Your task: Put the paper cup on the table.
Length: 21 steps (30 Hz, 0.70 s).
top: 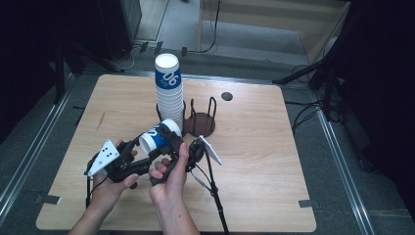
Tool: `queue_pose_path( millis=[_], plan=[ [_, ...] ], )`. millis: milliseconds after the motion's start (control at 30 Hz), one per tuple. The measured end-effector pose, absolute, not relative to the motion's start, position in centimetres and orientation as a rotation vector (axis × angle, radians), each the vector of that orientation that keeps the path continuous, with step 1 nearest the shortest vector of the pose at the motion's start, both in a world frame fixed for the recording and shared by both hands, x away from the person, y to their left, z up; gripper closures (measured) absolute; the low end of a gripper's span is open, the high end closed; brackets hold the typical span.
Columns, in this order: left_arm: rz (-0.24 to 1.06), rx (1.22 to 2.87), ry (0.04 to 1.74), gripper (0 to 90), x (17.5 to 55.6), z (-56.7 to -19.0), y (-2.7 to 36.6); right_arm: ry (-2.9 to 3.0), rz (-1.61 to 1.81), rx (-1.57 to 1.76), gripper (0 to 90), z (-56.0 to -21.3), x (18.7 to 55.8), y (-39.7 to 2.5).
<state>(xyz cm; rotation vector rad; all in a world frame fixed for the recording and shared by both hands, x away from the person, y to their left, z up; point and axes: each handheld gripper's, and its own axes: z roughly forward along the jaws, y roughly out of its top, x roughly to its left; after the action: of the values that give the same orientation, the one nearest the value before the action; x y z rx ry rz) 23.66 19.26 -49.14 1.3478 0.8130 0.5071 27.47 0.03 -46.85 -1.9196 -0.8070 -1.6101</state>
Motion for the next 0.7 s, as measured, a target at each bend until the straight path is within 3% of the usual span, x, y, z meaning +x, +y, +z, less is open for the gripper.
queue_pose_path(
  millis=[333, 700],
  plan=[
    [0.431, 1.359, 0.796, 27.8, 23.6, -49.0, 20.3, -0.857, -1.697, -1.896, 22.8, -46.6, 26.9, 0.2],
    [0.389, 1.428, 0.828, 5.5, 23.4, -48.9, 21.2, -0.946, -1.861, -1.945, 23.3, -46.1, 26.6, -0.9]
  ],
)
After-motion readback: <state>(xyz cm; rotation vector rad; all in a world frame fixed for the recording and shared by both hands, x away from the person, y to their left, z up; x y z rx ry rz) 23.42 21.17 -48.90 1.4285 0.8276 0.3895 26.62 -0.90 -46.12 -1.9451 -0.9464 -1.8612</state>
